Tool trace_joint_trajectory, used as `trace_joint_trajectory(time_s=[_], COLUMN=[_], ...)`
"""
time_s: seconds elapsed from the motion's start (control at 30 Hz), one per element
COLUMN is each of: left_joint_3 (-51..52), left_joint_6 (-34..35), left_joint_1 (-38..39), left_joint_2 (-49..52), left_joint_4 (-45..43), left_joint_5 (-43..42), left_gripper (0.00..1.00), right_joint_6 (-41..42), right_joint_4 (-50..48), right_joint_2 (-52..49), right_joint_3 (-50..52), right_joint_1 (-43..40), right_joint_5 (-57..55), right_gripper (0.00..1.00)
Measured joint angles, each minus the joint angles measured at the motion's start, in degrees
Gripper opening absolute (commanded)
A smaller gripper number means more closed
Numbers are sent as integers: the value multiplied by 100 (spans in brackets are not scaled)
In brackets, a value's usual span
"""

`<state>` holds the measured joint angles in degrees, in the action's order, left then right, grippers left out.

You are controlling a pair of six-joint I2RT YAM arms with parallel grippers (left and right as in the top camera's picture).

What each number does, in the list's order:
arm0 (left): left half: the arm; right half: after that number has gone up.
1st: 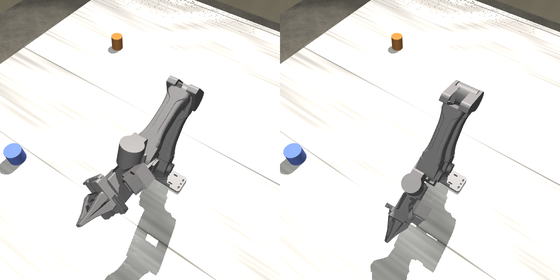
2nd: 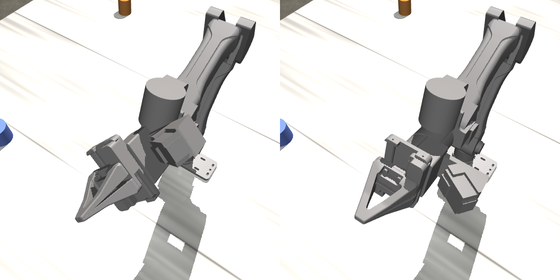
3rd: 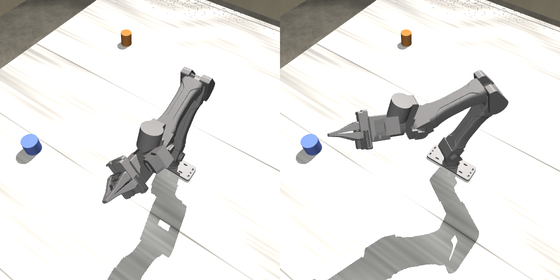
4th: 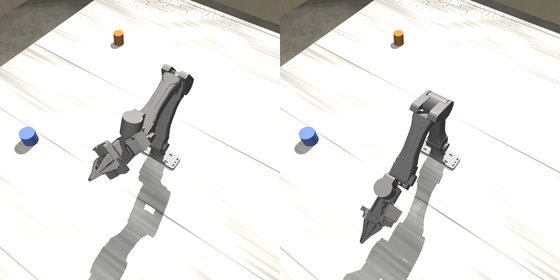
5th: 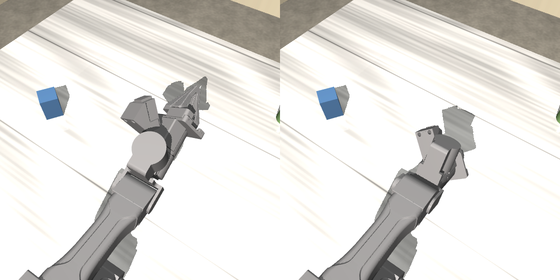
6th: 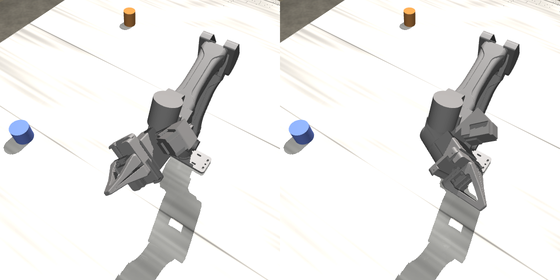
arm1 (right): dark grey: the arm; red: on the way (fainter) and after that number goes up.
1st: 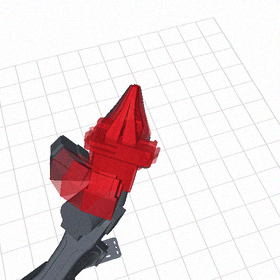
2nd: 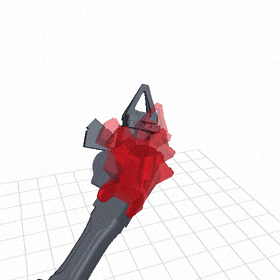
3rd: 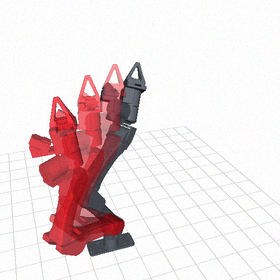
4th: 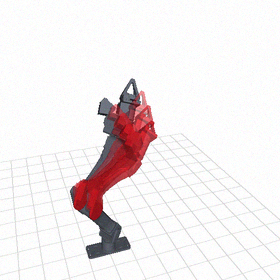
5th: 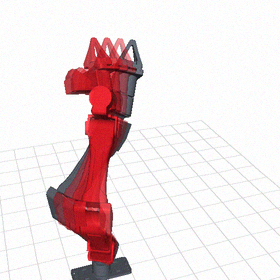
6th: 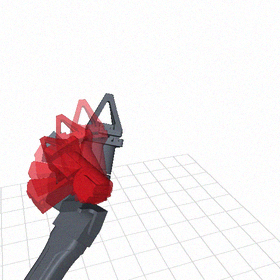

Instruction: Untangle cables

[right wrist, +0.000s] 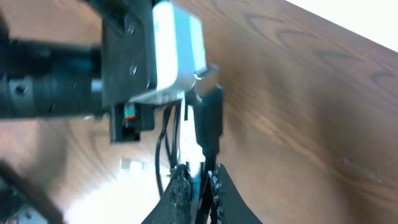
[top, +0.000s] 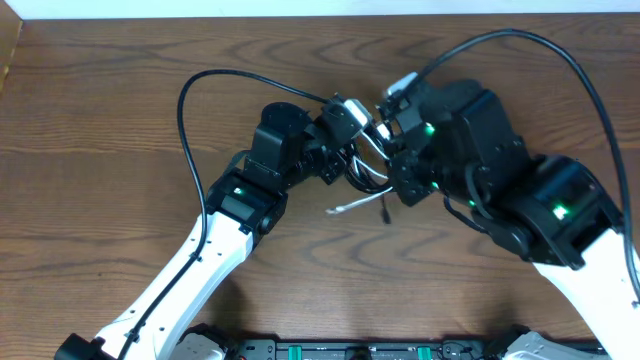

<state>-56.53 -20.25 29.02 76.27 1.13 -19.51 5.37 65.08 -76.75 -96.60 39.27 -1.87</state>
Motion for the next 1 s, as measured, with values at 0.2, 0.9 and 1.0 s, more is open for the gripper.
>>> trace_joint_trajectory(time_s=[0.2, 0.9, 1.0], left_joint_3=[0, 79, 79], left_joint_6=[-83, -262, -245], left_joint_1=[26, -743, -743], left_joint_2=[-87, -1554, -1335], left_joint_4=[437, 1285, 1132], left_joint_5=[343, 868, 778], left_gripper=[7, 7, 7], right_joint_6=[61, 107, -195], right_joint_4=[304, 455, 448], right_joint_2=[129, 109, -96], right_joint_3=[-4, -52, -55], right_joint_1=[0, -739, -391], right_joint_5=[-566, -560, -299], right_gripper=[1, 57, 57])
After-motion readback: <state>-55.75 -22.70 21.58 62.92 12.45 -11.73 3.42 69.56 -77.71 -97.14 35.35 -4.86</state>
